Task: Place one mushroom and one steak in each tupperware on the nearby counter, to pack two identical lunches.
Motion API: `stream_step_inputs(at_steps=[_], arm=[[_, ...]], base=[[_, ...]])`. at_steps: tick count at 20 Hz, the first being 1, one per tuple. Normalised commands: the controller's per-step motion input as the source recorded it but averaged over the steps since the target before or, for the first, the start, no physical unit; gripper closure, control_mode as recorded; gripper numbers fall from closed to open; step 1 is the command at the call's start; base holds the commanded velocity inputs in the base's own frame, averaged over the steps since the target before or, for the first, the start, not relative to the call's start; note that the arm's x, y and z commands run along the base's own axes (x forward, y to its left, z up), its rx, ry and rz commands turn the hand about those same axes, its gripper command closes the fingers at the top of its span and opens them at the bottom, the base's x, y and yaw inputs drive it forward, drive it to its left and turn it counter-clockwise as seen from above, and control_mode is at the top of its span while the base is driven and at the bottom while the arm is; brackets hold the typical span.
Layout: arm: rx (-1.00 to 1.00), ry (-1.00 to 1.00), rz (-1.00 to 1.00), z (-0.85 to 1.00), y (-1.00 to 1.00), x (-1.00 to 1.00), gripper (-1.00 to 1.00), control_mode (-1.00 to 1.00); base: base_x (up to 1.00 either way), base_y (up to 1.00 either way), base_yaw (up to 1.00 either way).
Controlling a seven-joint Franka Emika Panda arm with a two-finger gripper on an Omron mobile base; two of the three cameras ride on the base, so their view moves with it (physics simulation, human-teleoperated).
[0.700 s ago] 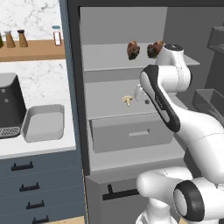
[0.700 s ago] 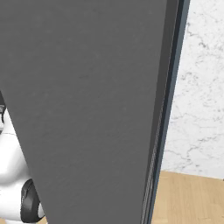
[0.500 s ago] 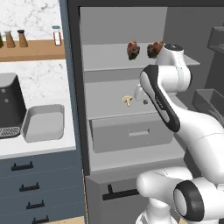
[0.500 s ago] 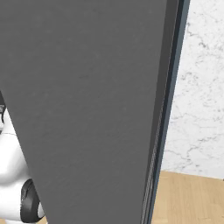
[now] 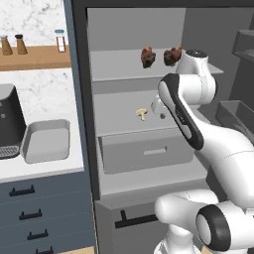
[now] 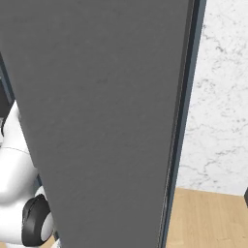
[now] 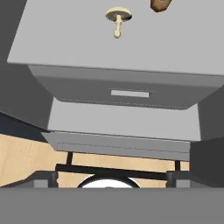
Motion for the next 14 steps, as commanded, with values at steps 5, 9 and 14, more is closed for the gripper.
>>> stream_step_inputs(at_steps=[5, 9, 14], arm=[[0.0, 0.0, 0.0, 0.0, 0.0, 0.0, -1.0, 1.0], [0.0, -0.05, 0.0, 0.0, 0.0, 0.0, -1.0, -1.0], [0.0, -0.49, 0.0, 0.52, 0.02, 0.0, -1.0, -1.0]], base=[[0.07, 0.0, 0.0], [0.05, 0.0, 0.0], [0.0, 0.0, 0.0]])
